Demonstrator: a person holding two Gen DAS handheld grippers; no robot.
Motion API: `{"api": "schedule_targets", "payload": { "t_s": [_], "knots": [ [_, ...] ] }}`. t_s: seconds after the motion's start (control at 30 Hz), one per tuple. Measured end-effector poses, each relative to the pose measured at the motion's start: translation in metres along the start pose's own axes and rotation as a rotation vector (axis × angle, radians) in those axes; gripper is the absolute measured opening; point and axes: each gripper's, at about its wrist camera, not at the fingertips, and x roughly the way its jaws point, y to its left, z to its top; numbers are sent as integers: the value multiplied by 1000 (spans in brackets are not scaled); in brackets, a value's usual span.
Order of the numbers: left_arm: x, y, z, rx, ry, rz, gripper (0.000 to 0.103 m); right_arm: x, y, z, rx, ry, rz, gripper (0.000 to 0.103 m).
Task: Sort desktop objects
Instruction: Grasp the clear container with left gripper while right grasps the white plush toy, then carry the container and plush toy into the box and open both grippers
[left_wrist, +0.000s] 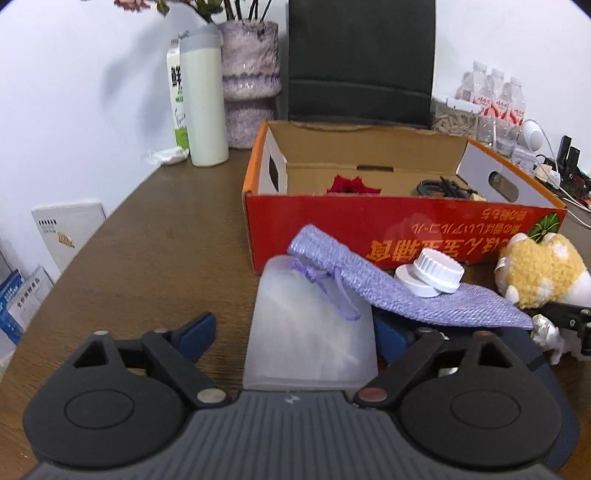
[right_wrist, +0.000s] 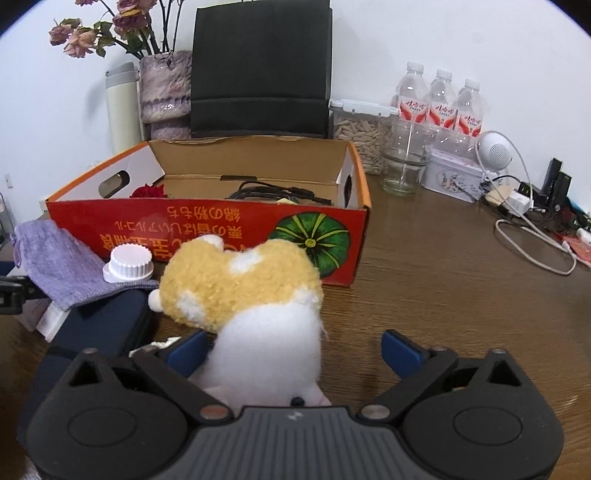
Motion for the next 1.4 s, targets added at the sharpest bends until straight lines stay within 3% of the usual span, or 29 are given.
{"api": "schedule_targets", "payload": {
  "t_s": [0.07, 0.13, 0.23, 0.7, 1.1, 1.4],
  "knots": [
    [4, 2, -1, -18, 15, -22, 73, 2, -2, -1, 17, 2, 15, 76],
    [4, 3, -2, -15, 8, -22, 67, 1, -2, -3, 23, -5, 20, 60],
    [3, 4, -3, -21, 0, -30, 66, -2, 1, -5, 7, -19, 11, 57],
    [-16, 7, -11, -58, -63, -11, 66, -29, 2, -13, 1, -132, -18, 53],
    [-64, 26, -26, -143, -163, 9, 66, -66, -9, -15, 38, -265, -34, 53],
    [-93, 17, 12, -89, -282, -43, 66, -87, -3, 12, -19, -344, -17, 53]
  ]
}}
